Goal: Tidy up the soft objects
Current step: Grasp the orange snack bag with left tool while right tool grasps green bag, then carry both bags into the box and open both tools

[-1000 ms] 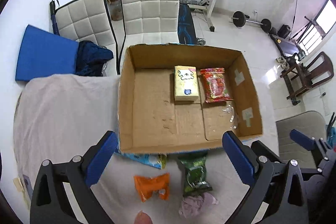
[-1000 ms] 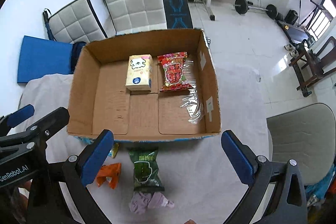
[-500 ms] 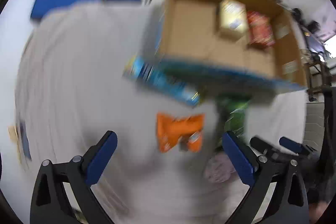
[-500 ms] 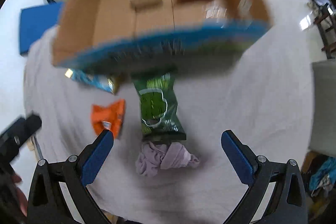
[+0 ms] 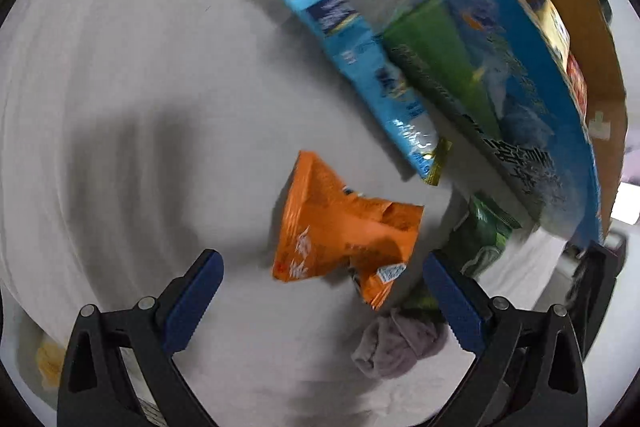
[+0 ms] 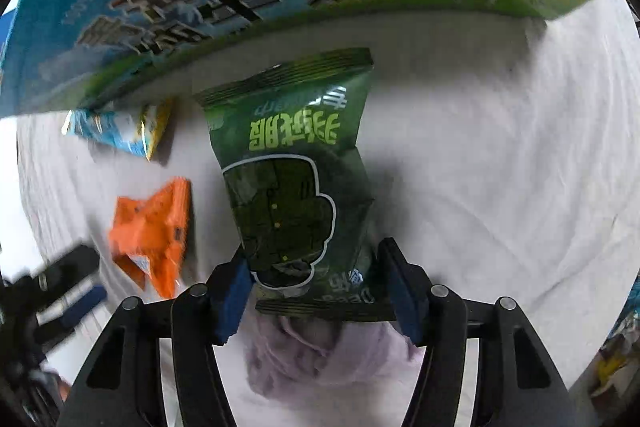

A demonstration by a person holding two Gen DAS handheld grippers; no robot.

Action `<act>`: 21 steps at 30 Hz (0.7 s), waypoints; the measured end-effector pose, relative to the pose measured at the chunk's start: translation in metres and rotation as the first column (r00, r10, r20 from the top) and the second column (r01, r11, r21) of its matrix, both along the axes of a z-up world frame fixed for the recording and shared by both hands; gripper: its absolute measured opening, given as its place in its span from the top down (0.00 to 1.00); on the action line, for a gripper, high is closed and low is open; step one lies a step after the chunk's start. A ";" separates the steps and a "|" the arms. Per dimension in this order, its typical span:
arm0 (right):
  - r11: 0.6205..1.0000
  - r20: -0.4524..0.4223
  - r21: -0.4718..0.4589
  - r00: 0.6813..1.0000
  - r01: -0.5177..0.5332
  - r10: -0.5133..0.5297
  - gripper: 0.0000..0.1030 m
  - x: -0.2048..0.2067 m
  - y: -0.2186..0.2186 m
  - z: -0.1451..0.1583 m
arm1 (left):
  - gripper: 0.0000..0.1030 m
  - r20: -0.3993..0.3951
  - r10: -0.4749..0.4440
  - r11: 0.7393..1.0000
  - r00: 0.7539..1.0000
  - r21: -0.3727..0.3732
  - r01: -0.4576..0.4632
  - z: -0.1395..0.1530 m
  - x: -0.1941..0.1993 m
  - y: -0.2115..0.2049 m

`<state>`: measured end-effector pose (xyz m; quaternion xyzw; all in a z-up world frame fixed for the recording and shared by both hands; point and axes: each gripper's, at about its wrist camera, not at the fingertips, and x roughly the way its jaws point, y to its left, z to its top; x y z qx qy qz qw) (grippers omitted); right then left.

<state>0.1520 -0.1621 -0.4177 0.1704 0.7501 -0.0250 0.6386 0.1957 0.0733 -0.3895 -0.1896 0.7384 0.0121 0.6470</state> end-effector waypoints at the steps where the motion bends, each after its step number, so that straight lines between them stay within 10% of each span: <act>1: 1.000 -0.001 -0.002 1.000 -0.006 0.006 0.39 -0.003 -0.003 -0.001 | 0.01 0.007 -0.030 0.999 1.000 0.013 0.030 -0.002 0.003 -0.005; 11: 1.000 -0.027 0.003 0.999 -0.018 0.018 0.39 -0.005 -0.022 -0.006 | 0.01 -0.013 -0.272 0.960 0.962 0.056 0.273 -0.030 0.021 -0.069; 21: 0.997 -0.031 -0.028 0.997 -0.074 0.073 0.53 0.011 -0.002 0.002 | 0.34 0.032 -0.324 0.937 0.946 0.149 0.316 -0.031 0.015 -0.091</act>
